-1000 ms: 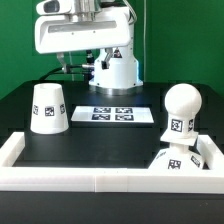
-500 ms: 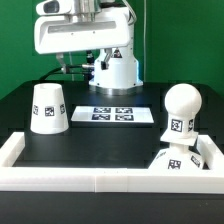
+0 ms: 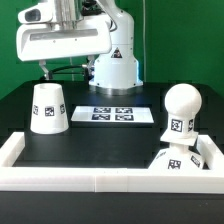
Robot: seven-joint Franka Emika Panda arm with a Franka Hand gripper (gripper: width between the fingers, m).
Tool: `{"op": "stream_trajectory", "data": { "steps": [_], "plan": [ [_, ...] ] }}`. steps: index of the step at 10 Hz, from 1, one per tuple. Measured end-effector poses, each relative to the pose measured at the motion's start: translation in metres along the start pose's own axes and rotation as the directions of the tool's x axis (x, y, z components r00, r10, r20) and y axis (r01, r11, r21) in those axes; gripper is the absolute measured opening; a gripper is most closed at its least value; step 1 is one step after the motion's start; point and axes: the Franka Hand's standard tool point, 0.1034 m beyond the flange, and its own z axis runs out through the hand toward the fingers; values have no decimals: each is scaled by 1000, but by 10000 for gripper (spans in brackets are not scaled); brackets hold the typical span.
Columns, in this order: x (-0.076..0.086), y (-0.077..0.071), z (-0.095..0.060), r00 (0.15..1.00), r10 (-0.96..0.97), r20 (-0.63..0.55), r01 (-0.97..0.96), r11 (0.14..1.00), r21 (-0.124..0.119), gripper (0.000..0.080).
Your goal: Assemble lamp
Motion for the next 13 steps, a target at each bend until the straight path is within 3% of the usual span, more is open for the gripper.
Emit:
{"op": "stream_trajectory", "data": {
  "steps": [3,6,9,11,12,13],
  "plan": [
    [-4,3,12,999,-27,22,27,1000,7,698],
    [-8,5,24,999,-31,35,31,1000,-3,698],
    [-11,5,29,998,-34,46,34,999,-1,698],
    [-12,3,33,998,-37,54,37,999,0,442],
    [-13,4,33,998,-37,54,37,999,0,442],
    [-13,3,33,998,-37,54,37,999,0,259]
  ]
}}
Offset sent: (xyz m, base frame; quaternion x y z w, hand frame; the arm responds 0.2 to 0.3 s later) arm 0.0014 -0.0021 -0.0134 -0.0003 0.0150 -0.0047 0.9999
